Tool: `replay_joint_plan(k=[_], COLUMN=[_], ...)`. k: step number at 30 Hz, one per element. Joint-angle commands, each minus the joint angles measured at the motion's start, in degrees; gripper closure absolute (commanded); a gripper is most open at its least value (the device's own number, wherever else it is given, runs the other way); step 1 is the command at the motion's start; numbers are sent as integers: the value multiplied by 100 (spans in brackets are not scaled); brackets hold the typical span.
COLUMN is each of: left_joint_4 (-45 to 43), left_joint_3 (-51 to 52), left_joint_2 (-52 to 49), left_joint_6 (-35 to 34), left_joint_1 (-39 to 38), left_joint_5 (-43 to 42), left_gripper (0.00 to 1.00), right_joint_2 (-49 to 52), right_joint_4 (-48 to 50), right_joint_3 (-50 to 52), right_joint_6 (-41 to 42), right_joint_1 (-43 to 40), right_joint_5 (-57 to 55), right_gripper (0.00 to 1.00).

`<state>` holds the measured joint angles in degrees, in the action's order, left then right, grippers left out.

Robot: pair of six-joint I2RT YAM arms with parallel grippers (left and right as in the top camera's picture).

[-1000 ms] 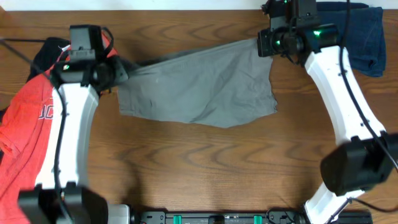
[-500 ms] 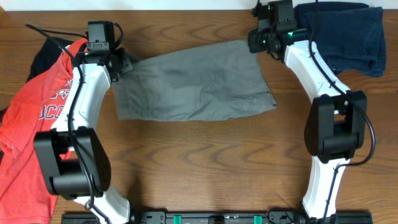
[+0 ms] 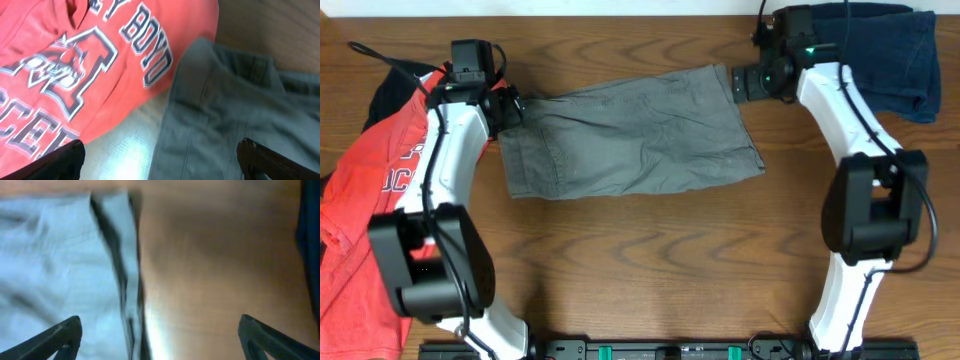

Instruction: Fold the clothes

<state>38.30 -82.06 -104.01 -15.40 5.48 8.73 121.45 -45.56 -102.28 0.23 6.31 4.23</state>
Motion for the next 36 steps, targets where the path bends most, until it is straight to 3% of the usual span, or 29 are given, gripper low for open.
replay_joint_plan(k=[1, 10, 27, 31, 36], left_joint_4=[321, 1132, 1202, 1200, 1202], left_joint_3=[-122, -24, -22, -22, -22], left_joint_2=[417, 205, 177, 177, 177], left_joint_6=[236, 931, 1088, 1088, 1088], left_joint_1=[-4, -4, -4, -4, -4], left_joint_5=[-374, -835, -833, -833, -833], left_gripper=[2, 2, 2, 2, 2], right_joint_2=[-490, -44, 1123, 1318, 1355], right_joint_4=[-446, -1086, -332, -245, -247], right_joint_3=[-92, 20, 20, 20, 20], right_joint_6=[-197, -507, -442, -251, 0], right_joint_1=[-68, -61, 57, 44, 42], right_joint_5=[439, 741, 1270, 1222, 1121], right_gripper=[1, 3, 22, 32, 52])
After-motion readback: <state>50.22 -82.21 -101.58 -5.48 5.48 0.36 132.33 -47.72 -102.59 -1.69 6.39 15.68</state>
